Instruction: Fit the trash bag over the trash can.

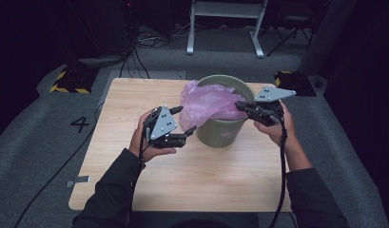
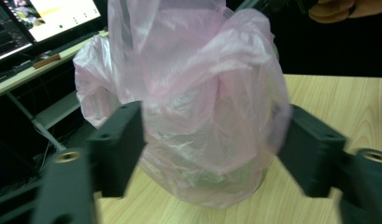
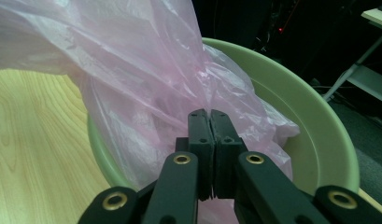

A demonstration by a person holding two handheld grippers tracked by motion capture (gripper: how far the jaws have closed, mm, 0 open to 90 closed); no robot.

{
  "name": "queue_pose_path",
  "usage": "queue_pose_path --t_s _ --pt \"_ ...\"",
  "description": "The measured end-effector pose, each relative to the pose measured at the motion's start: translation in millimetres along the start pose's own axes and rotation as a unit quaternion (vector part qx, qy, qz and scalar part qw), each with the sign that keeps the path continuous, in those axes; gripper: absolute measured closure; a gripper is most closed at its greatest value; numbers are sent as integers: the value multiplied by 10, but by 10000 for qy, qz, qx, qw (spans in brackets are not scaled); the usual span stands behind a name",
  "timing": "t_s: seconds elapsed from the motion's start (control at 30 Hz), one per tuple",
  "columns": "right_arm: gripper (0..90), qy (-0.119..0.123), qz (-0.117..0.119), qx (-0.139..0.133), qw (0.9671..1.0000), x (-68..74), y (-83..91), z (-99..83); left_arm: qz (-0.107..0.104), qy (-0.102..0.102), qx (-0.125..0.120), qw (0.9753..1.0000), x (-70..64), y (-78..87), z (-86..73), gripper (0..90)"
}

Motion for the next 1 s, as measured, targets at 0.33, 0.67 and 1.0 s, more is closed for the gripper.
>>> queue_pose_path --t_s 0.33,0.67,1.0 --pt "686 -183 19 -203 9996 -90 145 -123 -391 -523 -17 9979 -180 -136 57 725" --pt "401 266 429 -477 9976 303 314 -16 -830 -326 -251 9957 -251 -119 147 421" --pt "301 1014 349 -212 9940 657 107 61 -1002 -430 -248 9937 -287 -120 176 436"
Point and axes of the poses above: each handheld gripper's, and its own axes: y roughly backward along the jaws, z roughly out of its top, x roughly to its left, the point moved 6 cm from there along -y, roughly forward along the jaws, and after that the axes turned 10 degrees about -y, right-handed, at the moved point
